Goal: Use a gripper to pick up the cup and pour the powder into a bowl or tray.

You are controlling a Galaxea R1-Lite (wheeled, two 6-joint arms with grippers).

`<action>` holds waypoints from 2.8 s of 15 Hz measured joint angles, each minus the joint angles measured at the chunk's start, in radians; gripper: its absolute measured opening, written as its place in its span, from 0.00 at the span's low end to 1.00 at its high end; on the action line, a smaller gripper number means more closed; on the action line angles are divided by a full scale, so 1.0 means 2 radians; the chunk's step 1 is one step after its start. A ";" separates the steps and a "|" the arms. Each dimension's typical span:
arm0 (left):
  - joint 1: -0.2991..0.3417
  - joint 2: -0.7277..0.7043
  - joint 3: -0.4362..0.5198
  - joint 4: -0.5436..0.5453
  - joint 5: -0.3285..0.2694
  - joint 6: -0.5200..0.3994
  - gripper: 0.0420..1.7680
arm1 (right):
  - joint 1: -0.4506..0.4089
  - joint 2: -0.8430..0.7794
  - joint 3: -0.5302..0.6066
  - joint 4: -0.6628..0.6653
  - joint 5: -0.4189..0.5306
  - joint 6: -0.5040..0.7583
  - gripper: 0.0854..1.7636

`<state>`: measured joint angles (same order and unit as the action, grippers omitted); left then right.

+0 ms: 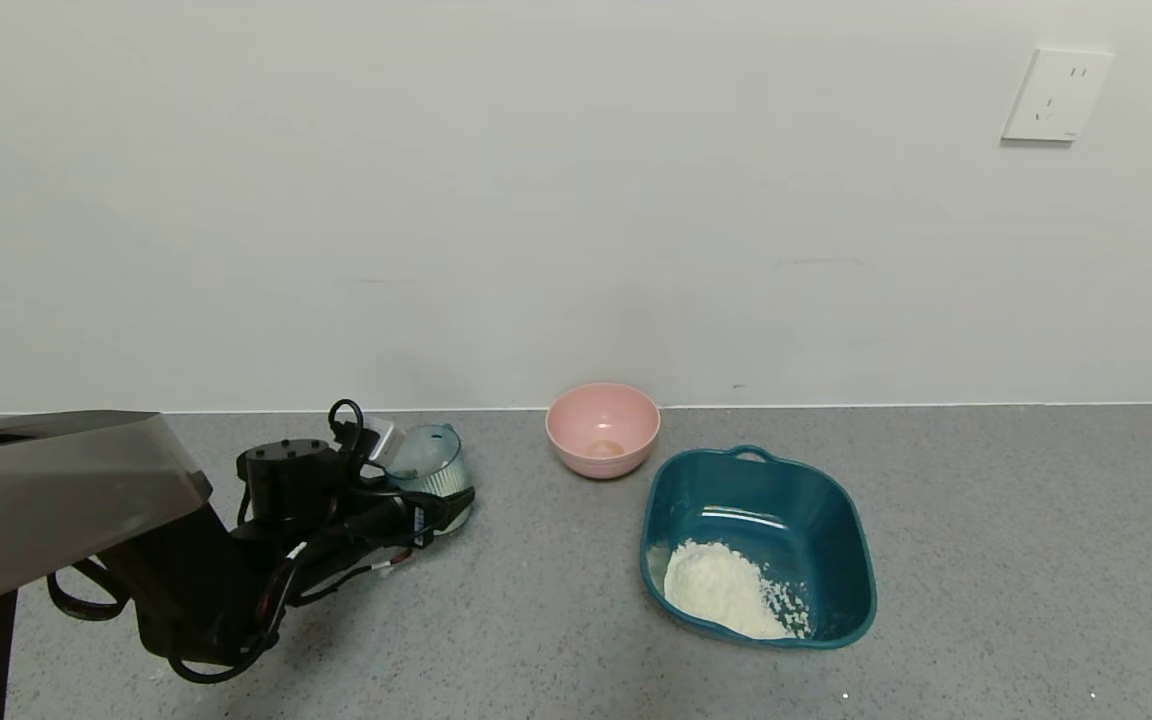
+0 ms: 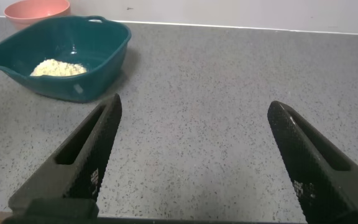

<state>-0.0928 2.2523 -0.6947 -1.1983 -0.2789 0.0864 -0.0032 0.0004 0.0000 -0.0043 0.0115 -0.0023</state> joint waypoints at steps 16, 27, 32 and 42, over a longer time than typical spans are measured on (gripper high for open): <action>0.005 -0.263 0.008 0.296 0.018 0.020 0.95 | 0.000 0.000 0.000 0.000 0.000 0.000 0.97; -0.003 -0.634 -0.095 0.713 0.113 0.027 0.96 | 0.000 0.000 0.000 0.000 0.000 0.000 0.97; -0.003 -0.749 -0.094 0.788 0.138 0.028 0.97 | 0.000 0.000 0.000 0.000 0.000 0.000 0.97; 0.008 -0.906 -0.052 0.842 0.220 0.027 0.97 | 0.000 0.000 0.000 0.000 0.000 0.000 0.97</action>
<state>-0.0764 0.4402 -0.7989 0.4857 0.1619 0.1404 -0.0032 0.0004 0.0000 -0.0043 0.0115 -0.0028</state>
